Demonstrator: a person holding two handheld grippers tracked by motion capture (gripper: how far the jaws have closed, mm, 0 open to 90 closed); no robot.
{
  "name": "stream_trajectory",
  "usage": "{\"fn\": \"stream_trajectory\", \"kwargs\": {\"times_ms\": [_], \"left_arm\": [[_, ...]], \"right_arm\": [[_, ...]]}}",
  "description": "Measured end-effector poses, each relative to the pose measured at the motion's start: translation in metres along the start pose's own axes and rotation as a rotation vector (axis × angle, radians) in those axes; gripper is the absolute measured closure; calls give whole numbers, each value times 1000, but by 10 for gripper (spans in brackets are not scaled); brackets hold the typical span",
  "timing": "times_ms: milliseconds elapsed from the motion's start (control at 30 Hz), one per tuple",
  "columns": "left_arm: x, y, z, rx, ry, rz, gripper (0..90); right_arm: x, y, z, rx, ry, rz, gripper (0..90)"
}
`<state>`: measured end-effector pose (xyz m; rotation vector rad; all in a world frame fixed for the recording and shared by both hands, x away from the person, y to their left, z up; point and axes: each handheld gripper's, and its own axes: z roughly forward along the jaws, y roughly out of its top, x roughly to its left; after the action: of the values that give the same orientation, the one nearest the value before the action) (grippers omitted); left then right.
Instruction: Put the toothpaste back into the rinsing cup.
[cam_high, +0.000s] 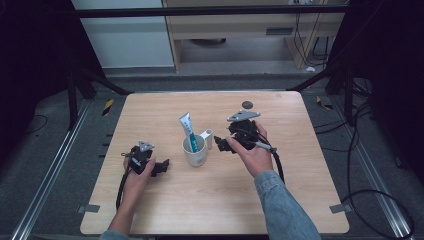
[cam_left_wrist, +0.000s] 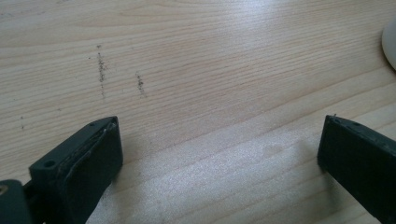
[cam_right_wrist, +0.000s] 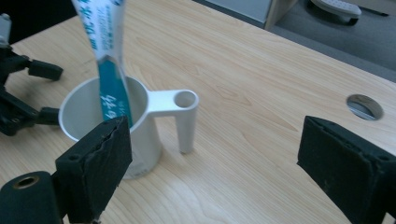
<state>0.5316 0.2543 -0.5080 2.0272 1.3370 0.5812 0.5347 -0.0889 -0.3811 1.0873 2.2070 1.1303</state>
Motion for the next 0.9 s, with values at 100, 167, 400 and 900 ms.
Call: {"fn": "stream_trajectory", "kwargs": {"times_ms": [100, 167, 400, 900], "left_arm": [[0, 0, 0, 0, 0, 0, 0], [0, 0, 0, 0, 0, 0, 0], [0, 0, 0, 0, 0, 0, 0], [0, 0, 0, 0, 0, 0, 0]], "right_arm": [[-8, -3, -5, 7, -22, -6, 120], [-12, -5, -8, 11, -32, -9, 121], [-31, -19, -17, 47, -85, -23, 123], [-69, -54, -24, 87, -177, 26, 122]]}}
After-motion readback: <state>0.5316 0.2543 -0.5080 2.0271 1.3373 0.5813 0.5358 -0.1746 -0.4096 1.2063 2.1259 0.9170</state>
